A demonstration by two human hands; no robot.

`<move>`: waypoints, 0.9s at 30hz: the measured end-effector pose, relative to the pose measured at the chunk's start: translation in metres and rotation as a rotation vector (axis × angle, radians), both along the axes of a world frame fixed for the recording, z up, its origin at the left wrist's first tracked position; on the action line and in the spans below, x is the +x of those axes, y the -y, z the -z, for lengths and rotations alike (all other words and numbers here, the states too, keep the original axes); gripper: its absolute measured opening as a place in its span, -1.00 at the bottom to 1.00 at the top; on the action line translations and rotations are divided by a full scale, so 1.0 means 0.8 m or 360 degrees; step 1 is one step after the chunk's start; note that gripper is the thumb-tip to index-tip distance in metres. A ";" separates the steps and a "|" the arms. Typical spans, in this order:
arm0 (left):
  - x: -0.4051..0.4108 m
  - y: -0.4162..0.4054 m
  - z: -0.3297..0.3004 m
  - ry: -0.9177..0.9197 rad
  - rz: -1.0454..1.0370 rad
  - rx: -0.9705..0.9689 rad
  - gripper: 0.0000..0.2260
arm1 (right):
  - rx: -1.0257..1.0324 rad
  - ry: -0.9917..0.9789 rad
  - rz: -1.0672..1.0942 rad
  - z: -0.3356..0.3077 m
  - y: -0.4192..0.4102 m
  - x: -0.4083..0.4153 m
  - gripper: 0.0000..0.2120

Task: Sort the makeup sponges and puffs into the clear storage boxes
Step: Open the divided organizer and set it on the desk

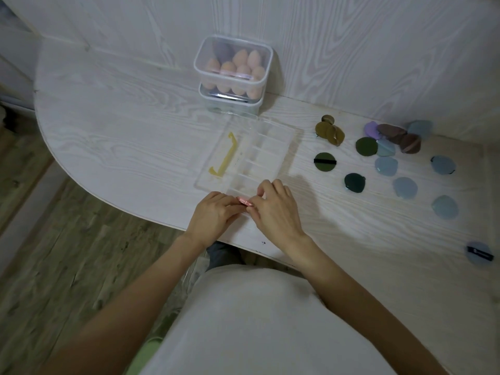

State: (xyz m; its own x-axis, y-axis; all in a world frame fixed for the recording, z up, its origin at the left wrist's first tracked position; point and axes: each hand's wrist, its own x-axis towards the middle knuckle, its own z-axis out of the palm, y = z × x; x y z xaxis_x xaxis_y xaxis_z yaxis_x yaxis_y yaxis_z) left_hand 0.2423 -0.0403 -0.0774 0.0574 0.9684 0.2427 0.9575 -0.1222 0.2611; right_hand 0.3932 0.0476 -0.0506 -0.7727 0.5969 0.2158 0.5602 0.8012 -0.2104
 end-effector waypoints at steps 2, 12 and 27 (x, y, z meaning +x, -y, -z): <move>0.000 0.001 0.000 0.0024 -0.0005 -0.0010 -0.79 | 0.0027 -0.0070 -0.0025 0.001 -0.002 -0.003 -0.94; 0.000 0.000 -0.002 0.0024 0.0018 0.0002 -0.78 | 0.0014 0.0444 0.0062 -0.002 -0.001 -0.032 -0.85; 0.002 -0.003 -0.010 0.0049 -0.0010 -0.0170 -0.74 | -0.0163 0.0188 -0.0098 0.006 -0.012 -0.015 -0.79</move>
